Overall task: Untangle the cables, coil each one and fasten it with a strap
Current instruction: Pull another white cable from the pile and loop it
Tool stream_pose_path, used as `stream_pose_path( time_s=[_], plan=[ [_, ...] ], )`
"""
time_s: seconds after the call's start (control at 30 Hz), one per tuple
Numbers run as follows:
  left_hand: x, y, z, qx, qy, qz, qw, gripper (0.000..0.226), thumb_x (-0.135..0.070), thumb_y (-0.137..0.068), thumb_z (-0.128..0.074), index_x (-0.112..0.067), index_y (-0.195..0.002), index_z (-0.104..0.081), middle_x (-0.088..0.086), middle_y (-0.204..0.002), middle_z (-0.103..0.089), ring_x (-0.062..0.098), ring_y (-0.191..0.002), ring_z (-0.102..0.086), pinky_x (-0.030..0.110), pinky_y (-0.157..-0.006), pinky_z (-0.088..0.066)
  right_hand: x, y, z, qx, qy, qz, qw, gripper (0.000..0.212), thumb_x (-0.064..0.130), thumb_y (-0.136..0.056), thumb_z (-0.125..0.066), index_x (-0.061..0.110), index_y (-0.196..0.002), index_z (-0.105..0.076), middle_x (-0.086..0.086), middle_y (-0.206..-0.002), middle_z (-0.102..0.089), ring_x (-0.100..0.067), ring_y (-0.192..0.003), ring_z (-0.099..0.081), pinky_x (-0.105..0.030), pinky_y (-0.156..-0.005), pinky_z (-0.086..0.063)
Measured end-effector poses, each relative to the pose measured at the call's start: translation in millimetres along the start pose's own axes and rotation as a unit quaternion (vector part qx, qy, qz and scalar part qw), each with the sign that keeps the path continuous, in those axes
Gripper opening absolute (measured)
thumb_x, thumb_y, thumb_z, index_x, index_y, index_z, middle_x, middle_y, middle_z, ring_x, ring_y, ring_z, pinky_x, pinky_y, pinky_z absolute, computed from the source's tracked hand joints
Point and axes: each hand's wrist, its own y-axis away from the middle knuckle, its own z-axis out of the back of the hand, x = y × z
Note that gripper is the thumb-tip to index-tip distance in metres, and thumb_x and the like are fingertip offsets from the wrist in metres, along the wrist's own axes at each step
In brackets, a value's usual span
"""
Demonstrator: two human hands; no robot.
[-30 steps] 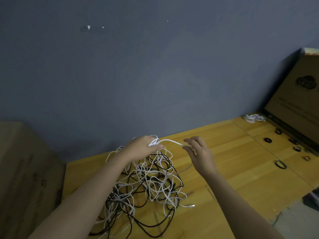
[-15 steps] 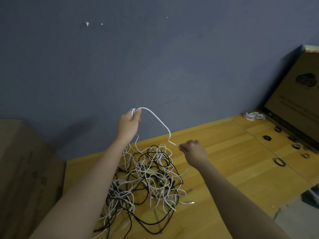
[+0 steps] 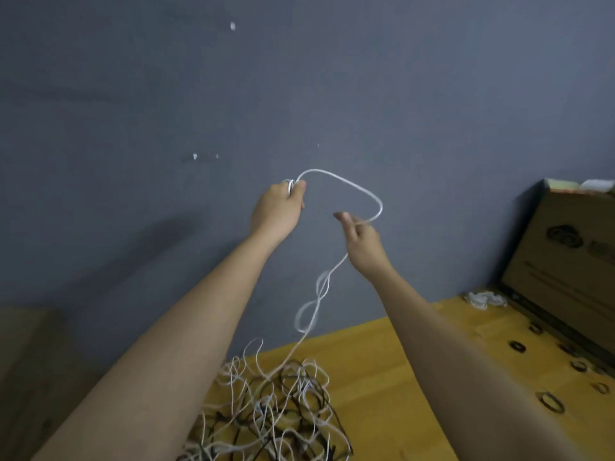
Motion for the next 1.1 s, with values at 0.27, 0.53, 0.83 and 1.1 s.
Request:
stream_pose_path(
  time_s=[0.27,0.53,0.83,1.1],
  plan=[
    [-101.7,-68.7,51.1,-0.069,0.022,-0.071,0.995,0.048,-0.036,-0.101,-0.04,-0.02,-0.057,-0.051,-0.001,-0.061,-0.051,0.024,-0.07,-0.051,0.029,-0.065,-0.033,148.0,-84.0,89.1,-0.107,-0.225,0.147,0.957,0.047,0.028,-0.106,-0.026,0.008,-0.093,-0.067,-0.013,-0.101,-0.069,-0.011,-0.095,-0.064,-0.021,-0.093,-0.046],
    [-47.4,-14.2,28.8,0.085,0.112,0.01,0.99,0.049,-0.043,-0.099,-0.044,-0.019,-0.056,-0.041,-0.007,-0.035,-0.037,0.006,-0.035,-0.032,0.022,-0.043,-0.027,15.6,-36.0,59.4,0.03,-0.119,-0.152,0.981,0.034,0.023,-0.102,-0.042,0.01,-0.082,-0.066,-0.003,-0.077,-0.048,-0.014,-0.072,-0.046,-0.021,-0.065,-0.041],
    [30.0,96.1,-6.5,0.33,0.387,0.203,0.837,0.046,-0.049,-0.099,-0.026,-0.02,-0.064,-0.03,-0.01,-0.042,-0.019,0.005,-0.035,-0.014,0.017,-0.037,-0.015,-103.4,90.2,-19.3,0.016,0.167,0.003,0.986,0.027,0.022,-0.103,-0.04,0.017,-0.112,-0.065,-0.006,-0.079,-0.061,-0.025,-0.068,-0.055,-0.031,-0.055,-0.038],
    [41.2,122.8,-38.3,0.219,0.482,0.177,0.83,0.034,-0.032,-0.104,-0.026,-0.019,-0.074,-0.034,-0.011,-0.046,-0.031,0.002,-0.036,-0.023,0.015,-0.042,-0.023,-91.1,160.0,-62.3,0.277,0.203,0.075,0.936,0.037,0.036,-0.098,-0.05,0.027,-0.064,-0.041,0.004,-0.063,-0.042,-0.02,-0.063,-0.042,-0.035,-0.057,-0.031]
  ],
)
